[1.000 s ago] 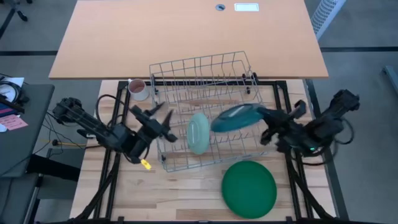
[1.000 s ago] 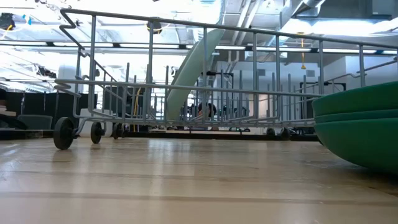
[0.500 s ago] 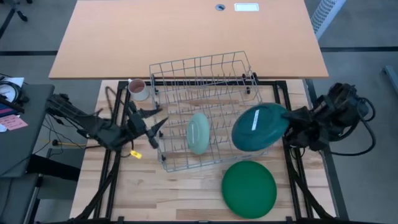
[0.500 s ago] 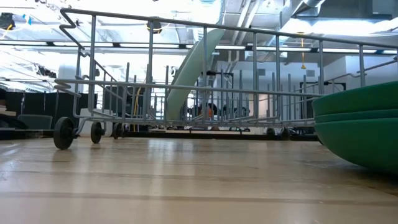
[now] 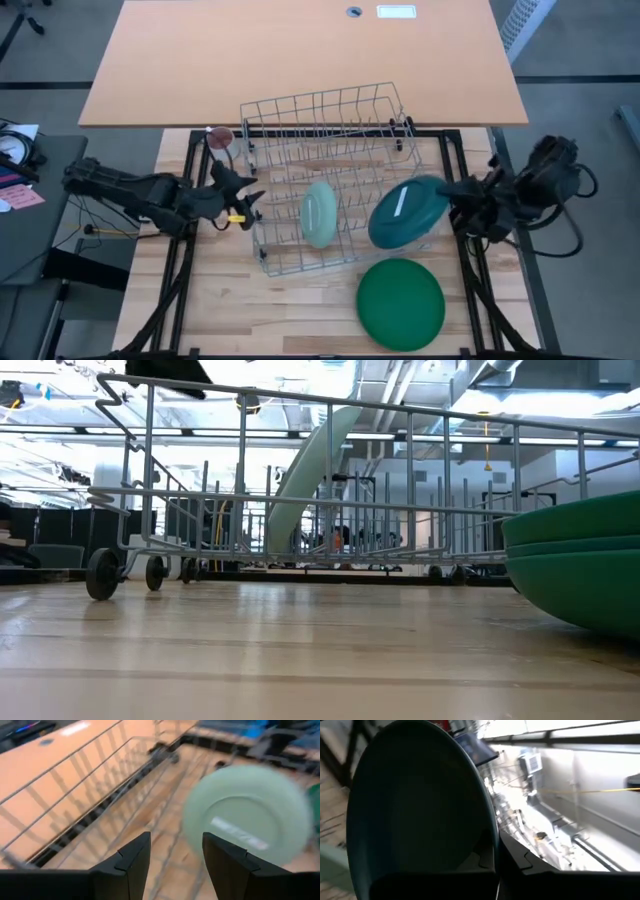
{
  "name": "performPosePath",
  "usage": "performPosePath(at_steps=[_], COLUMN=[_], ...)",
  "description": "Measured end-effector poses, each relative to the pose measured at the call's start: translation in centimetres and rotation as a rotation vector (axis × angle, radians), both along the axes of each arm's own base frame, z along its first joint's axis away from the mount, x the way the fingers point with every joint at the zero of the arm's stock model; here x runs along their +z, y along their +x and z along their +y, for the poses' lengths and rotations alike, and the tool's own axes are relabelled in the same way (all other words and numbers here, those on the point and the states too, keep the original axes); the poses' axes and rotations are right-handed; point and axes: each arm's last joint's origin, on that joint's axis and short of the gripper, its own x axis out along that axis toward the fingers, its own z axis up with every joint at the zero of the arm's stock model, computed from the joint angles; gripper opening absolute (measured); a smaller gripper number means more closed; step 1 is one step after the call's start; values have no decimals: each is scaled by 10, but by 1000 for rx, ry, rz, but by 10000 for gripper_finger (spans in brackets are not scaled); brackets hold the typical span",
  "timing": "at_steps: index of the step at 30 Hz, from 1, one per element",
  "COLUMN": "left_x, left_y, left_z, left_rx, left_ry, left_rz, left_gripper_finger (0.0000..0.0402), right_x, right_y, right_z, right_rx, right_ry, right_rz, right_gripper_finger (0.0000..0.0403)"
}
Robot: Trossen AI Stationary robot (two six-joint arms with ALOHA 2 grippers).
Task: Sort dishes
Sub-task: Put the dark blue plate in the dish rack
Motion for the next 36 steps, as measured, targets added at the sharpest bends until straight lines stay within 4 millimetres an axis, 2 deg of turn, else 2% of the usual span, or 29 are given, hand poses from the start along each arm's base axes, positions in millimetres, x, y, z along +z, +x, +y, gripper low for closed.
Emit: performPosePath(at_steps=[7, 14, 19, 23, 28, 33, 36], left_x=[-20, -36, -46, -43, -34, -25, -22], left_y=[7, 23, 33, 36, 35, 35, 38], left_z=[22, 36, 45, 48, 48, 48, 48], left_rx=[157, 200, 197, 173, 149, 118, 105], left_ry=[-53, -37, -23, -39, -24, 11, 29], left_rz=[153, 277, 365, 356, 283, 220, 191], left_gripper_finger=[173, 173, 173, 172, 172, 172, 172], right_x=[-21, -41, -43, -35, -8, 23, 38], right_y=[11, 12, 8, 3, -6, -11, -6], right_z=[-4, -15, -24, -28, -35, -41, -43], right_rx=[-72, -114, -57, 125, 348, 451, 499], right_ry=[-54, -45, -18, -15, -7, -29, -63], right_rz=[165, 326, 356, 325, 245, 155, 135], right_gripper_finger=[5, 5, 5, 5, 4, 4, 4])
